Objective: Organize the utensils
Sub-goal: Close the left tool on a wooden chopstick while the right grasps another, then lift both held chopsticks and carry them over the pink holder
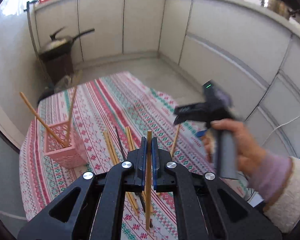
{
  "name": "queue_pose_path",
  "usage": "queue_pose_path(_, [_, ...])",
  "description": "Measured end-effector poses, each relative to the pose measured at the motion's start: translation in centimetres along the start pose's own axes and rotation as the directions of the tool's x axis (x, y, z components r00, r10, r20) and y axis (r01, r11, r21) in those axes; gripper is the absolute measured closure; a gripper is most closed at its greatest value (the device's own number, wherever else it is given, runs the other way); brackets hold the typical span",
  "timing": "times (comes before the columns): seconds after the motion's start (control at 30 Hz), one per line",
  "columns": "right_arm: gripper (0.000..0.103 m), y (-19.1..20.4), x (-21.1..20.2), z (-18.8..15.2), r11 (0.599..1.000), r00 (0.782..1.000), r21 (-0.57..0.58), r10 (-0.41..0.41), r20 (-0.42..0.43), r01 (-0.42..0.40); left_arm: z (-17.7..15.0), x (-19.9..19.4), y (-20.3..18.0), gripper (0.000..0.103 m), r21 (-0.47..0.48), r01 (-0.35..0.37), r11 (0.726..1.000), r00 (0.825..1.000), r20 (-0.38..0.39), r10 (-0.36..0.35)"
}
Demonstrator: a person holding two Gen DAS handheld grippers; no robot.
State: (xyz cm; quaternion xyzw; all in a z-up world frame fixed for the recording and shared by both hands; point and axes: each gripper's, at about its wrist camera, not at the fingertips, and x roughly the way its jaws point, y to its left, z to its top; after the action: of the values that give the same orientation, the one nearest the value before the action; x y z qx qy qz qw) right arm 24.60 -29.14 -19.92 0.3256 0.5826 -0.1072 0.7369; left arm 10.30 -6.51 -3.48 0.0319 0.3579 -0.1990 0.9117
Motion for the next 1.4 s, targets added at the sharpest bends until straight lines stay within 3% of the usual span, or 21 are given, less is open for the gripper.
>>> queue_pose_path(0.03, [0.033, 1.0, 0.1, -0.3, 0.999, 1.0, -0.034, -0.017, 0.021, 0.017, -0.4, -1.0, 0.2, 0.099, -0.003, 0.004, 1.0, 1.0, 0.025, -0.004])
queue_pose_path(0.1, [0.057, 2.9, 0.9, -0.9, 0.986, 0.993, -0.128, -0.099, 0.061, 0.106, -1.4, -2.7, 0.5, 0.099, -0.014, 0.005, 1.0, 0.998, 0.063, -0.004])
queue_pose_path(0.13, [0.061, 3.6, 0.9, -1.4, 0.973, 0.983, -0.164, -0.145, 0.117, 0.163, -1.9, -3.4, 0.7, 0.099, -0.011, 0.003, 1.0, 0.997, 0.078, -0.002])
queue_pose_path(0.2, [0.082, 4.2, 1.1, -2.1, 0.954, 0.962, -0.187, -0.2, 0.185, 0.234, -2.2, -4.3, 0.9, 0.099, 0.01, -0.002, 1.0, 0.994, 0.108, 0.001])
queue_pose_path(0.3, [0.096, 3.2, 0.5, -2.1, 0.977, 0.977, -0.137, -0.139, 0.164, 0.162, -1.8, -6.3, 2.1, 0.099, -0.011, 0.024, 1.0, 0.986, 0.165, -0.022])
queue_pose_path(0.37, [0.097, 2.4, -0.5, -2.2, 0.988, 0.982, -0.107, -0.09, 0.168, 0.109, -1.5, -7.4, 3.1, 0.099, -0.031, 0.043, 0.999, 0.979, 0.199, -0.036])
queue_pose_path(0.57, [0.097, 2.3, -7.1, -4.6, 0.986, 0.959, -0.157, 0.0, 0.284, 0.046, -0.8, -9.7, 5.2, 0.099, -0.103, 0.078, 0.992, 0.965, 0.258, -0.05])
queue_pose_path(0.8, [0.097, 5.7, -15.2, -8.9, 0.953, 0.895, -0.304, 0.149, 0.42, -0.016, -0.6, -11.4, 7.6, 0.099, -0.179, 0.074, 0.981, 0.954, 0.298, -0.018])
queue_pose_path(0.97, [0.097, 7.0, -19.2, -11.0, 0.929, 0.851, -0.364, 0.248, 0.462, -0.073, -0.5, -12.7, 8.6, 0.099, -0.211, 0.044, 0.977, 0.949, 0.315, 0.025])
queue_pose_path(1.27, [0.097, 9.2, -27.0, -12.2, 0.878, 0.756, -0.429, 0.424, 0.499, -0.21, 1.4, -15.7, 10.9, 0.099, -0.275, 0.006, 0.961, 0.917, 0.385, 0.104])
queue_pose_path(1.4, [0.097, 10.0, -28.8, -12.1, 0.861, 0.733, -0.448, 0.464, 0.497, -0.241, 2.1, -16.3, 12.2, 0.099, -0.307, -0.002, 0.952, 0.907, 0.401, 0.131])
